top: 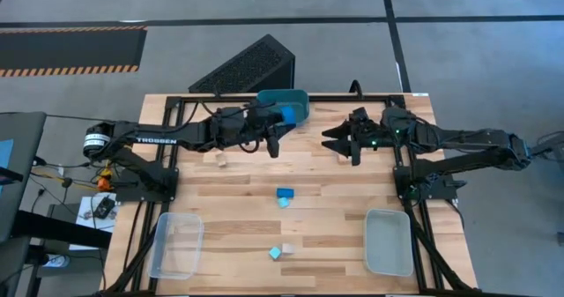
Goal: Sort & place blocks by color
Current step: Put the top left blue block into the blue bin
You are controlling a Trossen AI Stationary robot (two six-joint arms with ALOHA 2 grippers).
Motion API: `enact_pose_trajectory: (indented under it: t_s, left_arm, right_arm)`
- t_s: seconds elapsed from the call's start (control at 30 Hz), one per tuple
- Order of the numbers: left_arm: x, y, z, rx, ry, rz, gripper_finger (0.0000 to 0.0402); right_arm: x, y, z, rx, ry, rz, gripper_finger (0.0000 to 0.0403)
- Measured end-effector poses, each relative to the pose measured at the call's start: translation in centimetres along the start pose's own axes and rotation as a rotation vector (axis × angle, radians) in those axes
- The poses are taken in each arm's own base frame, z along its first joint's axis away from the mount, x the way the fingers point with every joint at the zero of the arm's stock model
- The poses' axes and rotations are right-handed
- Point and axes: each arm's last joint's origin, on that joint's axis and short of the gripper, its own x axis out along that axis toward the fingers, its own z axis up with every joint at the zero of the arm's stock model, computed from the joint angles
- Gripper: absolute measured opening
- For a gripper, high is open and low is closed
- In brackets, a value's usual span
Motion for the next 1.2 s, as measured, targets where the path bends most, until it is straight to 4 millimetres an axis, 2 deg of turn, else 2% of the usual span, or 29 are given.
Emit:
enact_pose_trajectory:
  t_s: [0.23,0.37,0.47,0.57,0.7,0.83,0.97,1.03,1.2]
  left_arm:
    - [1.0,2.3,-1.0,0.007,0.087,0.040,0.0110]
    - [2.0,3.2,-1.0,-0.004,0.063,-0.004,0.0110]
    - [3.0,4.3,-2.2,0.020,0.115,0.027,0.0110]
    - [4.1,6.0,-3.5,0.031,0.181,0.061,0.0110]
    - [4.9,9.1,-5.2,0.002,0.292,0.133,0.0110]
    - [4.6,12.4,-5.5,-0.086,0.344,0.230,0.0110]
    - [4.3,14.2,-5.3,-0.074,0.357,0.270,0.0110]
    - [4.7,15.1,-5.6,-0.040,0.353,0.273,0.0110]
    - [6.1,17.2,-7.7,-0.064,0.505,0.280,0.0110]
  right_arm:
    - [0.0,0.1,0.8,0.025,-0.113,-0.041,0.0255]
    - [0.0,0.2,-0.1,0.067,-0.092,-0.149,0.0255]
    - [0.0,0.5,-0.9,0.091,-0.086,-0.227,0.0255]
    - [-0.1,1.0,-1.5,0.118,-0.100,-0.294,0.0255]
    - [-0.3,1.5,-2.3,0.155,-0.110,-0.357,0.0255]
    - [-0.5,1.6,-2.8,0.198,-0.118,-0.417,0.0255]
    - [-0.7,1.9,-3.1,0.234,-0.153,-0.450,0.0255]
    - [-0.7,2.0,-3.1,0.241,-0.166,-0.459,0.0255]
    - [-0.8,1.9,-3.1,0.255,-0.194,-0.491,0.0255]
